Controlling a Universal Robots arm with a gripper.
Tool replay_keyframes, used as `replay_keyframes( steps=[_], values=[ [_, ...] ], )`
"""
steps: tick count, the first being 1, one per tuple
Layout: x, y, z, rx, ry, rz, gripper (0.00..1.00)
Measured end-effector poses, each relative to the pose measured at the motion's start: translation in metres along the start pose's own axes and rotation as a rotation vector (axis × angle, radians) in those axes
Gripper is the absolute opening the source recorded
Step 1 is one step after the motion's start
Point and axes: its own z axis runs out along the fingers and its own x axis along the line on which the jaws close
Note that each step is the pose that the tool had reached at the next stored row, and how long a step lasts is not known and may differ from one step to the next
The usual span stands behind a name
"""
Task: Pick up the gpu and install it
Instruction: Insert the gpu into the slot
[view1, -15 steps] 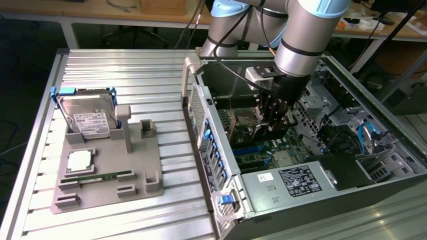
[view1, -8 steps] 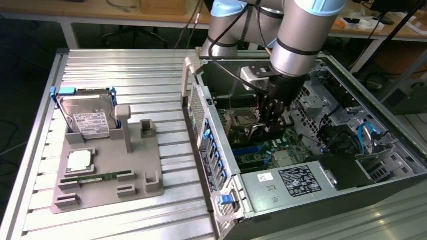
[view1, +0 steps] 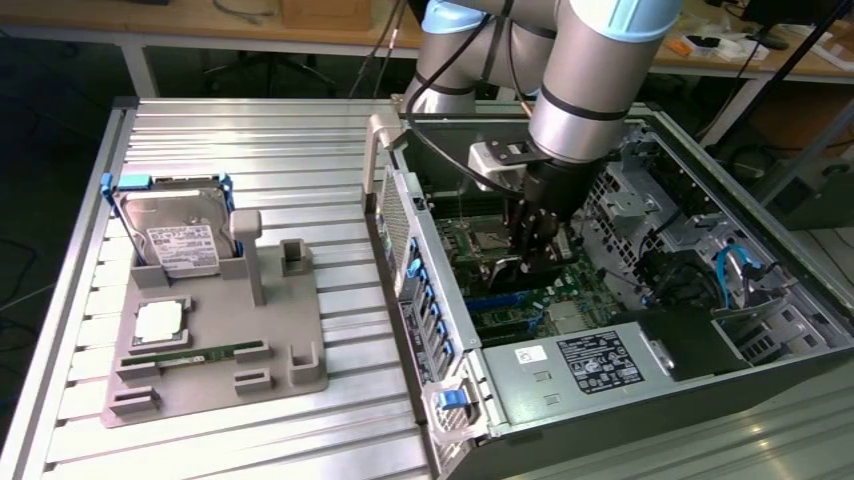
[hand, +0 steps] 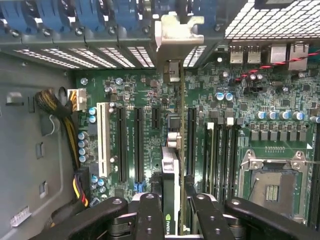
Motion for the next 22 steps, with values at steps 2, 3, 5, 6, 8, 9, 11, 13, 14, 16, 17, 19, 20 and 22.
replay_keyframes(
  steps=[2,3,5,6,8,9,11,13,14,16,17,19,20,22],
  values=[
    [-0.0001,0.002,0.0006,0.0,0.0003,0.0,0.27],
    [-0.0001,0.003,0.0008,0.0,0.0006,0.0,0.27],
    [-0.0001,0.0047,0.0013,0.0001,0.0006,0.0,0.27],
    [-0.0002,0.0051,0.0013,0.0002,0.0006,0.0,0.27],
    [-0.0001,0.0051,0.0013,0.0,0.0008,0.0,0.27],
    [-0.0001,0.0051,0.0013,0.0001,0.0007,0.0,0.27],
    [-0.0002,0.0052,0.0022,0.0001,0.0007,0.0,0.27],
    [-0.0002,0.0052,0.0022,0.0001,0.0006,0.0,0.27],
    [-0.0002,0.0052,0.0022,0.0001,0.0007,0.0,0.27],
    [-0.0003,0.0052,0.0029,0.0001,0.0007,0.0,0.27],
    [-0.0003,0.0052,0.0033,0.0001,0.0007,0.0,0.27],
    [-0.0003,0.0052,0.0032,0.0001,0.0007,0.0,0.27],
    [-0.0003,0.0052,0.0033,0.0001,0.0006,0.0,0.27],
    [-0.0003,0.0052,0.0032,0.0001,0.0007,0.0,0.27]
  ],
)
